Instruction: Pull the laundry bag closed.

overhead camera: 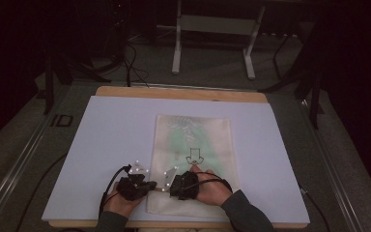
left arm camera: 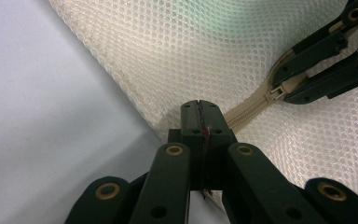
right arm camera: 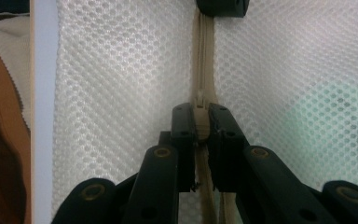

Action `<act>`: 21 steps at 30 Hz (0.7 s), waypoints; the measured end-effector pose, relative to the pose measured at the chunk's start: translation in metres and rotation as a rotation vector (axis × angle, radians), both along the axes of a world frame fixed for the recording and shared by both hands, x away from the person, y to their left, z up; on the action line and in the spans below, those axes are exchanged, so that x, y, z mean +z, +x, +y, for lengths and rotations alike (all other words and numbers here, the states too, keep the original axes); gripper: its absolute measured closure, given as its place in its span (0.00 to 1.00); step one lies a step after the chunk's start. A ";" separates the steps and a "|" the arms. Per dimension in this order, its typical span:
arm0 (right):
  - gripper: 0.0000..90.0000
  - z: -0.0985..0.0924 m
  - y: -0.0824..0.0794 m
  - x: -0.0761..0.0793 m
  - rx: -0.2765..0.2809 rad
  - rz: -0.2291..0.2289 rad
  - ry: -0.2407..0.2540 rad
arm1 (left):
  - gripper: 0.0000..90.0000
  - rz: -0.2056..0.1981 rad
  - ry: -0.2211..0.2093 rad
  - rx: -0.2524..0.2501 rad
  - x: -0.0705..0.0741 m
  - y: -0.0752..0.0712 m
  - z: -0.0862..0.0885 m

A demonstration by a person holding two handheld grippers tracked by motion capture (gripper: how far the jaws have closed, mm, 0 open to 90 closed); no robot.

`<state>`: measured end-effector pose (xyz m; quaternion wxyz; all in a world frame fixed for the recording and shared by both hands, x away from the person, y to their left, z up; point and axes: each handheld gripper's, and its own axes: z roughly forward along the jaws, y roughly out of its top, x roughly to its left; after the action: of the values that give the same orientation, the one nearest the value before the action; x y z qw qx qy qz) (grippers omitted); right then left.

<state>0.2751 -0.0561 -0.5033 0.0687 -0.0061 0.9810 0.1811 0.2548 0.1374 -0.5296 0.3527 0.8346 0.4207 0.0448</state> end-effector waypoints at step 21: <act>0.91 -0.011 0.001 0.002 -0.006 0.009 -0.005 | 0.99 -0.002 0.008 0.001 0.000 0.000 -0.001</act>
<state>0.2758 -0.0670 -0.5016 0.0647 -0.0022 0.9818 0.1787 0.2543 0.1365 -0.5291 0.3500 0.8357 0.4205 0.0476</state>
